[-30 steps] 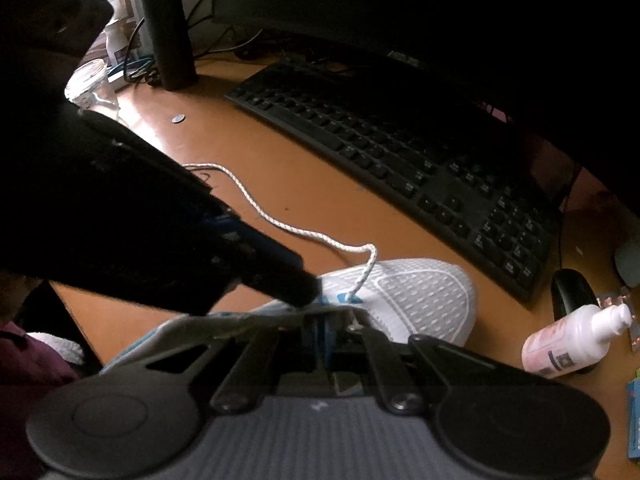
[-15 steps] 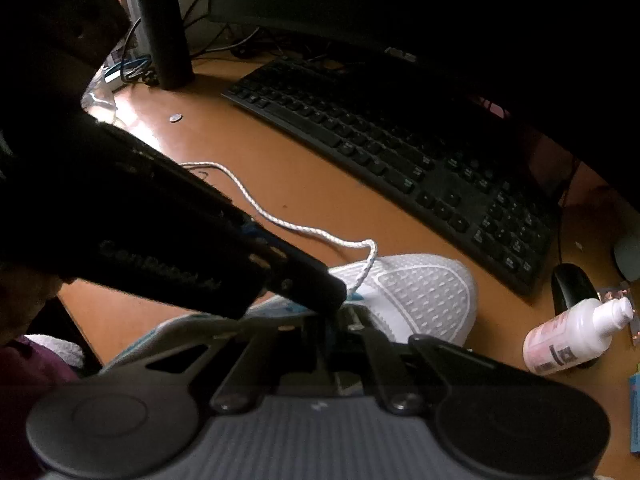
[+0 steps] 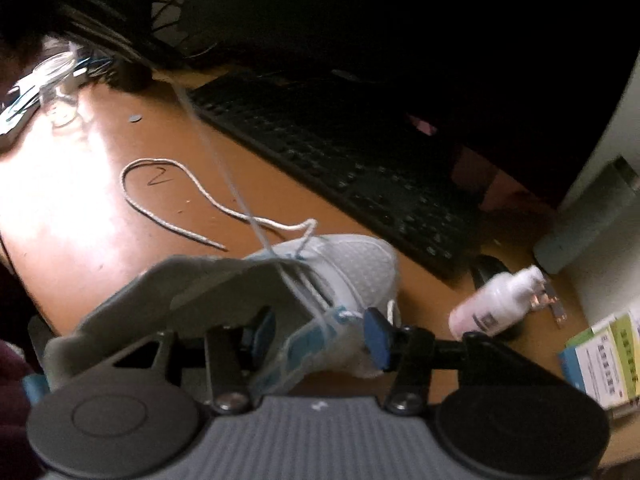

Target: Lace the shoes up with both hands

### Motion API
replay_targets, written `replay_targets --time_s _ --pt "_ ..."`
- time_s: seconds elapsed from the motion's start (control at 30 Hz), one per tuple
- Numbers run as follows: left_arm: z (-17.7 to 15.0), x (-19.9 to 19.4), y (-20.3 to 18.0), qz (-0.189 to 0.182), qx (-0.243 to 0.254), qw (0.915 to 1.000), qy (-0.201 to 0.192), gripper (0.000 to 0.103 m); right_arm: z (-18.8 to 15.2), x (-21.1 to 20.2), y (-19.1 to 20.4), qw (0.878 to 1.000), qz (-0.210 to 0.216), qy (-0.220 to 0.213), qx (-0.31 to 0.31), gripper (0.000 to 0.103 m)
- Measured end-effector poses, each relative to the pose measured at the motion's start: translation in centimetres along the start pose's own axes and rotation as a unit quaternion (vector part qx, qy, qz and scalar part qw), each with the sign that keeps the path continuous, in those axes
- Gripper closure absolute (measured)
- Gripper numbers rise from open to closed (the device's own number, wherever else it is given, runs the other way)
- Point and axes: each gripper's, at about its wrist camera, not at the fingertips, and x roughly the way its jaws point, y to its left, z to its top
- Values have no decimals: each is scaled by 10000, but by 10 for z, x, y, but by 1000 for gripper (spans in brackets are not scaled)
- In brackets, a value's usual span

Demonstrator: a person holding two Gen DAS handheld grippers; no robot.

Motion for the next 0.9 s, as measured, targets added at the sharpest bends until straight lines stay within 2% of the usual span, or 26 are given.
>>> replay_targets --time_s 0.07,0.17,0.23,0.33,0.5,0.63,0.77,0.83,0.9 --pt "7 -20 42 704 -47 9974 -175 103 0 0 0 10000 -19 -2 -19 52" --pt "8 -43 80 1222 -208 9920 -254 103 -1 2 -2 10000 4 -28 14 51" --pt "4 -55 93 1430 -236 9891 -270 103 -1 2 -4 10000 29 -31 73 51" --pt "-3 -67 92 1800 -21 9830 -365 103 -2 3 -6 9998 68 -27 160 51" --pt "-12 -72 105 2164 -203 9756 -319 103 -1 2 -5 9998 47 4 172 51" --pt "-15 -79 121 2603 -362 9643 -325 103 -2 1 -5 9998 -12 52 180 50" --pt "-15 -77 134 2727 -490 9606 -213 103 -3 2 -6 9997 -66 79 217 49" --pt "-17 -70 134 2539 -544 9657 45 103 -3 3 -6 9997 -99 102 220 49" --pt "-24 -55 118 2115 -358 9759 400 103 -2 3 -6 9996 -103 119 244 48"
